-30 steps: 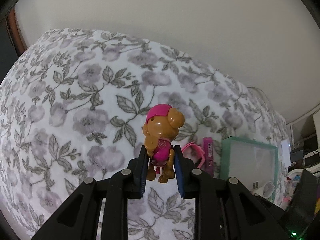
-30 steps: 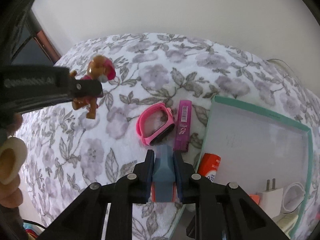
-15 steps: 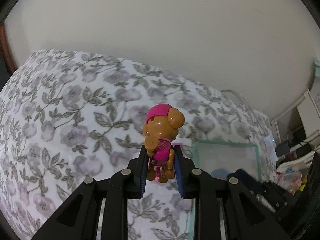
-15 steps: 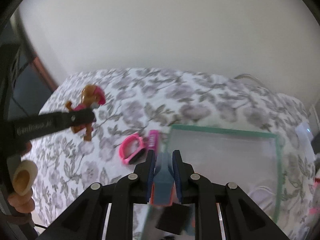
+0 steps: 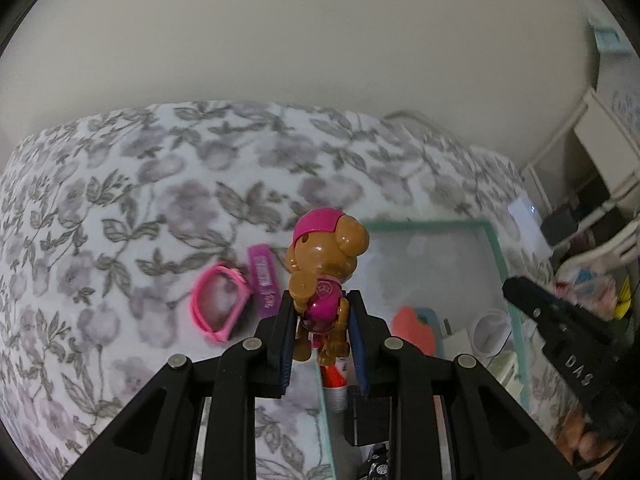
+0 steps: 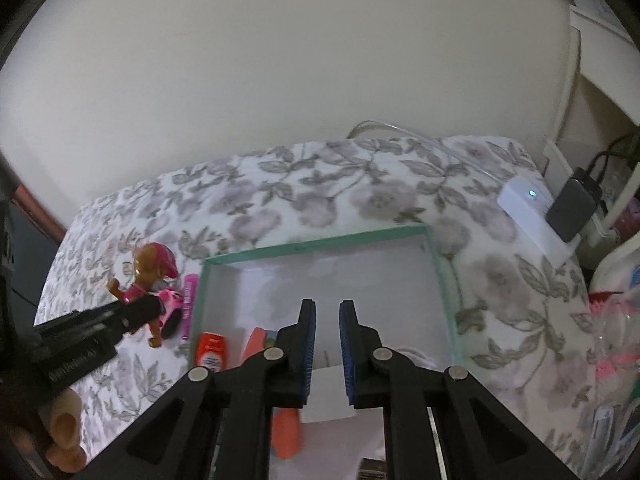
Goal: Organize rigid objects
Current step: 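Carry figurine and orange-blue toy into the tray and open both tools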
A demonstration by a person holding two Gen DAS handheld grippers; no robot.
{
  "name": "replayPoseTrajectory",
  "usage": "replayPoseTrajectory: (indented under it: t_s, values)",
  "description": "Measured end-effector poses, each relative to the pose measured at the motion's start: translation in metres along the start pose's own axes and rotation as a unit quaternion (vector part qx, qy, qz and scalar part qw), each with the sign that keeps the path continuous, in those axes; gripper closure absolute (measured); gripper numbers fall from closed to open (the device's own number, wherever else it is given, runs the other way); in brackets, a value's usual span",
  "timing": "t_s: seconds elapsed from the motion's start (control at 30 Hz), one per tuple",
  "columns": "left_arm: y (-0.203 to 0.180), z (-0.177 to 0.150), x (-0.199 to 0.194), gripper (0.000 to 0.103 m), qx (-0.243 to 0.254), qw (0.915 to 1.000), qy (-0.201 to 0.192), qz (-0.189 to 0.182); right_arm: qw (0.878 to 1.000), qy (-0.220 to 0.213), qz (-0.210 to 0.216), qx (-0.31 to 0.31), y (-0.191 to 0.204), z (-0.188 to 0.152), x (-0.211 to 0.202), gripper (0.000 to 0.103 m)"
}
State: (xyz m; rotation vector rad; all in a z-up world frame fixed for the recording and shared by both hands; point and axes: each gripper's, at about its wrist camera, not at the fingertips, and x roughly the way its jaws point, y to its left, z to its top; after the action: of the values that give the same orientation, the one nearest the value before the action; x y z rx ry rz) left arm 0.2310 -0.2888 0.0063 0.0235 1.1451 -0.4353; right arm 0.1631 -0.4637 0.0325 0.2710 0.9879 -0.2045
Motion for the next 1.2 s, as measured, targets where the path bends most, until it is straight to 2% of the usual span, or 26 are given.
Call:
replayPoseTrajectory:
  t_s: [0.37,0.73,0.8,0.87,0.93,1.1,1.2]
  values:
    - [-0.020,-0.014,0.033,0.077,0.029,0.9990,0.032,0.012,1.000,0.019,-0.007,-0.009,0.003,0.000,0.010,0.090]
    - [-0.020,-0.015,0.032,0.075,0.028,0.9990,0.034,0.004,0.999,0.023,-0.010,-0.021,0.009,-0.001,0.013,0.090]
    - [-0.019,-0.013,0.029,0.070,0.027,0.9991,0.032,0.003,0.999,0.021,-0.011,-0.022,0.010,0.000,0.012,0.090]
    - [-0.015,-0.011,0.024,0.054,0.024,0.9993,0.030,0.001,0.999,0.017,-0.011,-0.025,0.013,0.001,0.010,0.089]
    - [-0.011,-0.009,0.020,0.048,0.020,0.9994,0.028,0.003,0.999,0.015,-0.010,-0.030,0.016,0.002,0.010,0.089]
    - [0.012,-0.004,0.011,0.044,-0.004,0.9993,0.027,0.026,0.999,0.018,-0.015,-0.044,0.030,0.000,0.016,0.089]
    - [0.037,0.002,0.005,0.035,-0.038,0.9980,0.020,0.046,0.998,0.026,-0.014,-0.058,0.043,-0.003,0.023,0.089]
